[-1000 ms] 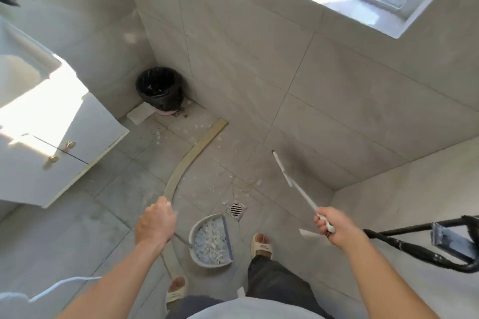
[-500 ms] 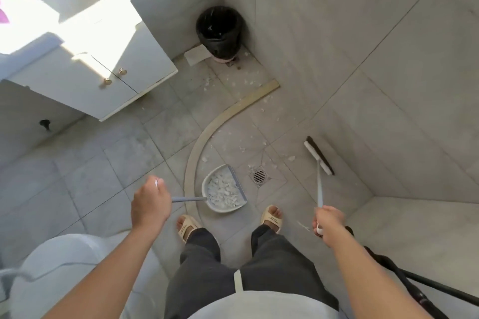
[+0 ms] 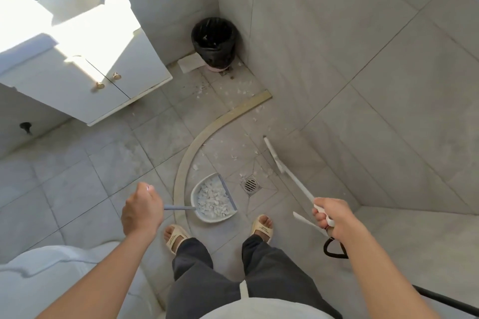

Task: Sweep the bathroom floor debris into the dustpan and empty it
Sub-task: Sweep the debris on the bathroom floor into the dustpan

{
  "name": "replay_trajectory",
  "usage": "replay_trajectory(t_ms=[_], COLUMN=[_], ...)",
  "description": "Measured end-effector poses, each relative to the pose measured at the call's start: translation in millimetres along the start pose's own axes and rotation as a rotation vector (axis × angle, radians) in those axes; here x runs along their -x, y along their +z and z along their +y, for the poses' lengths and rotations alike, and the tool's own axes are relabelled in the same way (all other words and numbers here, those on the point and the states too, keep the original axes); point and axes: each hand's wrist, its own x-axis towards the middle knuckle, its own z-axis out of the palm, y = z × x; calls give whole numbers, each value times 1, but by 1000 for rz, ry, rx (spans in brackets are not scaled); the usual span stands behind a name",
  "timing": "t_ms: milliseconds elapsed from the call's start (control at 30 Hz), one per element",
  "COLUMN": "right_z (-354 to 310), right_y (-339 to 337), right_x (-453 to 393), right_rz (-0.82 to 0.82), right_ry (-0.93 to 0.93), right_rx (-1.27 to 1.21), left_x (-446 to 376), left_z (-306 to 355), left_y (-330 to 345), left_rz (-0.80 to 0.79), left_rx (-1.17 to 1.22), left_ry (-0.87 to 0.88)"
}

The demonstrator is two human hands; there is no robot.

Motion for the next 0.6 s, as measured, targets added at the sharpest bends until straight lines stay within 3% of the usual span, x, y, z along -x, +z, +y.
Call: replay_trajectory(t_ms=[300,433,600], right_z=[-2,0,-12], right_y=[45,34,-11], right_x=[-25,-4,19], right_rz=[73,-16,-139], right_ry=[19,42,72], right_rx=[210,391,259], left_x=[-5,-11,-16], left_z=[10,15,22], left_y=[6,10,12], left_rz=[0,5,-4], left_rx=[-9,-12,-10], left_ry=[-1,-1,6])
